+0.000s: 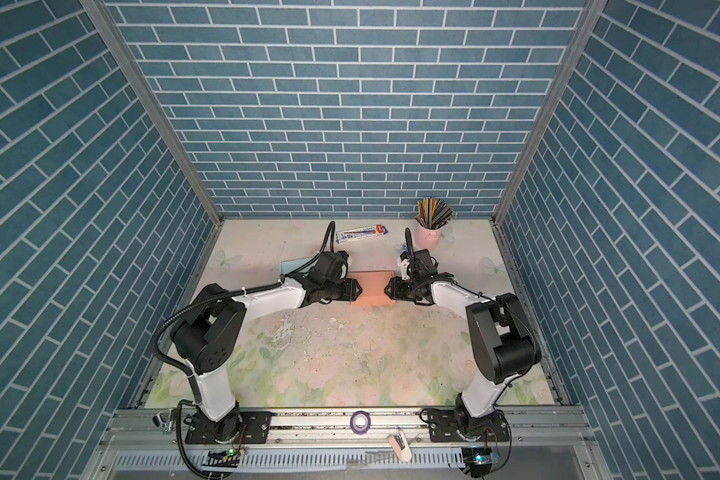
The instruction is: Fold the paper box
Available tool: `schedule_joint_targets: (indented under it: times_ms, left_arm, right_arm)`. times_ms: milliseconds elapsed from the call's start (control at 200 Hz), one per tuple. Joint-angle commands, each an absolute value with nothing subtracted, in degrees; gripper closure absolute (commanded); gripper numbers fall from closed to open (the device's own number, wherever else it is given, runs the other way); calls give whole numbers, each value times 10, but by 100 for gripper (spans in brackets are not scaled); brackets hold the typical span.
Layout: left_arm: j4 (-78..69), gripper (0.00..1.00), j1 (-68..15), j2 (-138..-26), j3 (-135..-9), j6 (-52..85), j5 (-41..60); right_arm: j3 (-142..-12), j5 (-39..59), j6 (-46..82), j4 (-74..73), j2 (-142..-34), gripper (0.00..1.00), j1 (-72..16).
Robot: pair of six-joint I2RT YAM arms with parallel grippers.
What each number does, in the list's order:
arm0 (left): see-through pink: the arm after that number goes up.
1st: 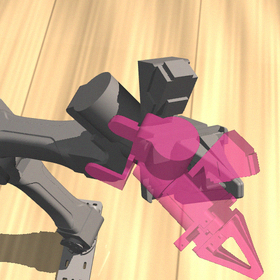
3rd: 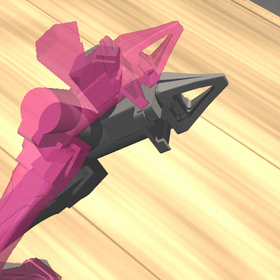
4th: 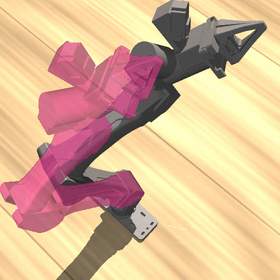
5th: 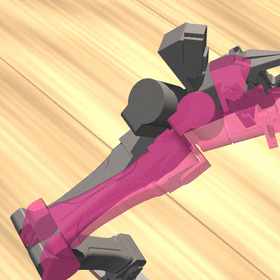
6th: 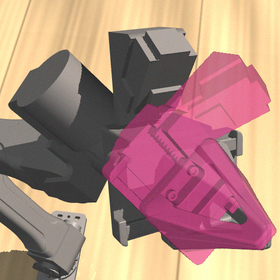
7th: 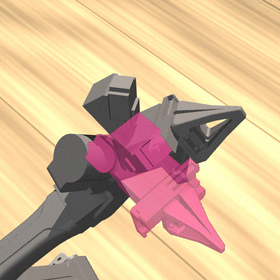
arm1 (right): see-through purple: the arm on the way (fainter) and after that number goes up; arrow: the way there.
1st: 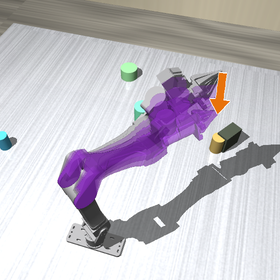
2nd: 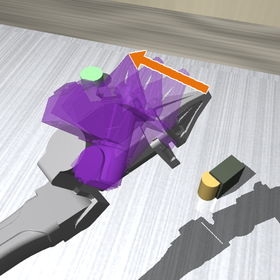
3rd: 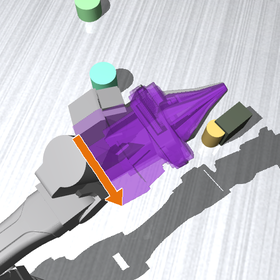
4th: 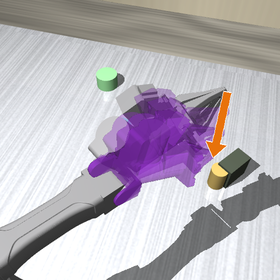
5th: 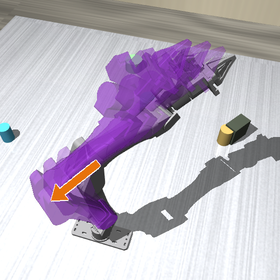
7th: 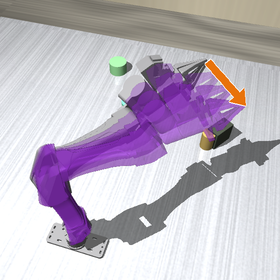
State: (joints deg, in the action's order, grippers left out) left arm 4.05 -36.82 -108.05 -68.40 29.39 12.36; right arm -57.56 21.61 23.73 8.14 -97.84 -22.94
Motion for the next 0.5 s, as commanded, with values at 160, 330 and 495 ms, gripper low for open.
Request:
schedule_joint_targets:
  times_ms: [160,330,495]
  left_arm:
    - [45,50,-359,-1129,-768,266,158]
    - [47,50,-349,-1157,-800,261,156]
    - [46,50,-339,-1179,-822,261,155]
  right_arm:
    - [-661,264,240,54,-1034,54,-244]
    - [-690,259,241,53,-1062,54,-241]
    - [-719,261,245,48,-1097,54,-240]
